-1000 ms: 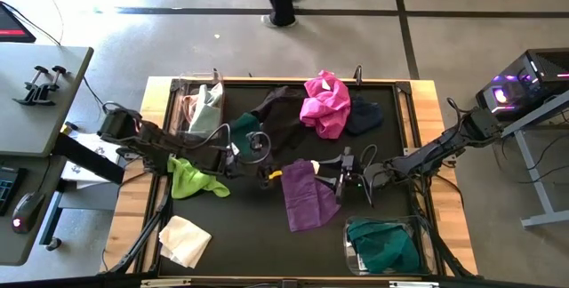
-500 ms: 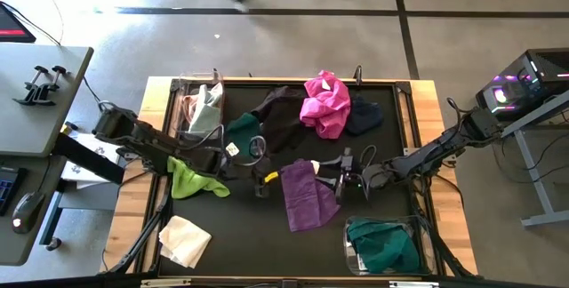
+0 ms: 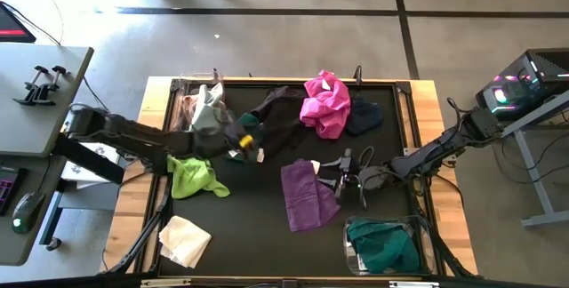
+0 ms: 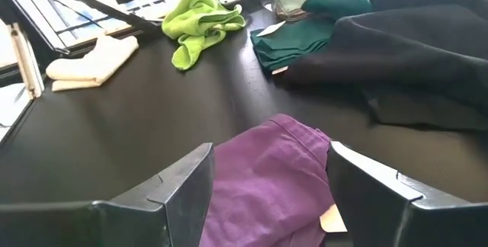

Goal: Sort towels by color in basket
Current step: Put the blue towel into the bottom transparent bin

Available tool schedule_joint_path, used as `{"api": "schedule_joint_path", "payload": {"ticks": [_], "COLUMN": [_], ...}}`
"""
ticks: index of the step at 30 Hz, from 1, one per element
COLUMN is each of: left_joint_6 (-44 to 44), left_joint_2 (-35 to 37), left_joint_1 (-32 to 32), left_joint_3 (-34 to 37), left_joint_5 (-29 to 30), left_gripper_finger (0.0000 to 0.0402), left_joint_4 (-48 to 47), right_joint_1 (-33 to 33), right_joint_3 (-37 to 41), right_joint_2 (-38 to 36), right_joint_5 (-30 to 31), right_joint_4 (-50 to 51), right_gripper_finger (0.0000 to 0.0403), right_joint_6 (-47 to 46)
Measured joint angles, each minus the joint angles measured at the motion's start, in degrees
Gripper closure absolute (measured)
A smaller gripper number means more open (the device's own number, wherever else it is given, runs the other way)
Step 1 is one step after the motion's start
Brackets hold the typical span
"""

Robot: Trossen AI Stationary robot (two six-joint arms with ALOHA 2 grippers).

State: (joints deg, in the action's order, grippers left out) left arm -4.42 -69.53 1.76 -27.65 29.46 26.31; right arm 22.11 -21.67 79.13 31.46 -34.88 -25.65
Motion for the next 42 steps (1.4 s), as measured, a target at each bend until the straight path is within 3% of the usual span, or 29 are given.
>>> {"api": "schedule_joint_path", "payload": {"ticks": [5,10,14,22,27,32,42], "left_joint_6": [-8.3,-9.0,-10.6,-12.0,-12.0,-12.5,-13.5], "left_joint_2": [7.9,10.8,10.4,8.6,7.6,6.6,3.6], "left_joint_1": [-3.4,-3.5,-2.6,-1.2,-1.2,-1.2,-1.2], "left_joint_3": [2.8,4.9,5.4,5.4,5.4,5.4,5.4], "left_joint_5": [-0.4,-0.4,-0.4,-0.4,-0.4,-0.4,-0.4], "left_gripper_finger": [0.0207,0.0207,0.0207,0.0207,0.0207,0.0207,0.0207], "left_joint_4": [0.2,-0.8,-3.5,-5.0,-5.3,-5.2,-5.3], "right_joint_1": [-0.5,-3.2,-8.1,-20.6,-26.0,-30.6,-39.5], "right_joint_3": [0.0,0.0,0.0,0.0,0.0,0.0,0.0], "right_joint_2": [0.0,-0.6,-6.4,-23.4,-28.9,-27.5,-14.7], "right_joint_5": [0.1,-0.2,-3.8,-5.0,-4.9,-2.4,-0.3], "right_joint_4": [-0.6,-0.8,3.0,28.1,43.8,52.7,50.0], "right_gripper_finger": [0.016,0.016,0.016,0.016,0.016,0.016,0.0163], "right_joint_6": [0.0,-2.8,5.3,3.6,1.1,-1.8,1.2]}}
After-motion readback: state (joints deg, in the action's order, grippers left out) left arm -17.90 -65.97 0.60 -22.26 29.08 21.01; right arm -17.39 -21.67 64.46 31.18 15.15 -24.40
